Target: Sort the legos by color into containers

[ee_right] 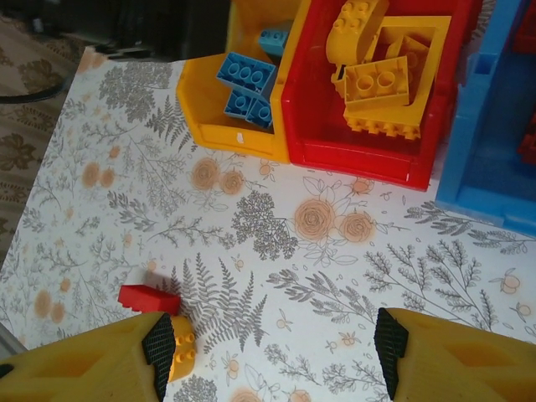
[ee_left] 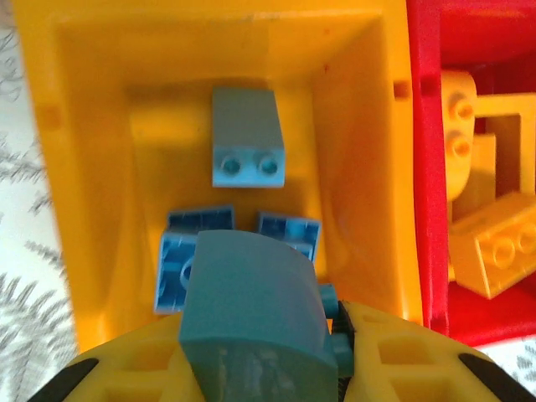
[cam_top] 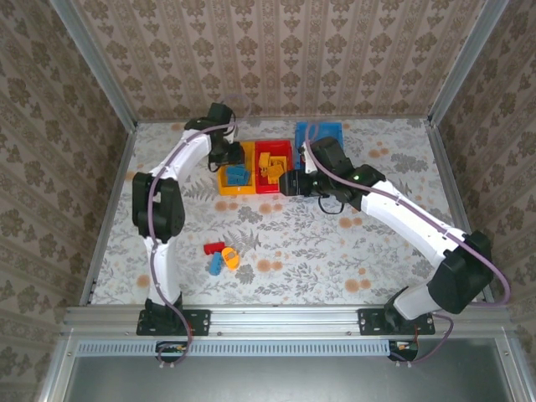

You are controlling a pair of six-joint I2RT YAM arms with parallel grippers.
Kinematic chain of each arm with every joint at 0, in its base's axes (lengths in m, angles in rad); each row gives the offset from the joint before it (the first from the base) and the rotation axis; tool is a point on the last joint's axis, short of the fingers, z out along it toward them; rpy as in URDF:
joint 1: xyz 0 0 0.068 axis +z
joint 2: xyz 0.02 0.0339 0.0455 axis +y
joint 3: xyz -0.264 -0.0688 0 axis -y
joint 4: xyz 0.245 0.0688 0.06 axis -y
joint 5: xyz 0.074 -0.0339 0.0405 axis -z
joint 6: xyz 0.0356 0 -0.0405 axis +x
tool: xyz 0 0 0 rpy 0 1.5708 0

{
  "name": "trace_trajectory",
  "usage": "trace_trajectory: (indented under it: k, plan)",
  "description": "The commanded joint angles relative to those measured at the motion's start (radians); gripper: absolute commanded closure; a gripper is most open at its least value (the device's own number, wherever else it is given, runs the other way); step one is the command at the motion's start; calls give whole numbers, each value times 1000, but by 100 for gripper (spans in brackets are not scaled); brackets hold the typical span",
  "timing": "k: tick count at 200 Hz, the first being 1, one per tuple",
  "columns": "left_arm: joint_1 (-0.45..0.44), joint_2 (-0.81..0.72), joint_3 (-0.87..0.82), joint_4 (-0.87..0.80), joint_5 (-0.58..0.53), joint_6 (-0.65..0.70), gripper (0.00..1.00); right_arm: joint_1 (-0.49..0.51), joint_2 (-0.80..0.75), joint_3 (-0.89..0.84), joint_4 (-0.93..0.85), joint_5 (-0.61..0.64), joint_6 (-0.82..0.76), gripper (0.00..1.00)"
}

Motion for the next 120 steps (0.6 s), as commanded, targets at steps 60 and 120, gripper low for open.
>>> trace_trajectory:
  k: [60, 120]
  plan:
    - [-2, 153, 179, -24, 7, -53, 62, 1, 41, 42, -25, -24, -11, 33]
    - [-6, 70, 174, -36, -7, -60, 43, 2, 69, 44, -22, -43, -26, 32]
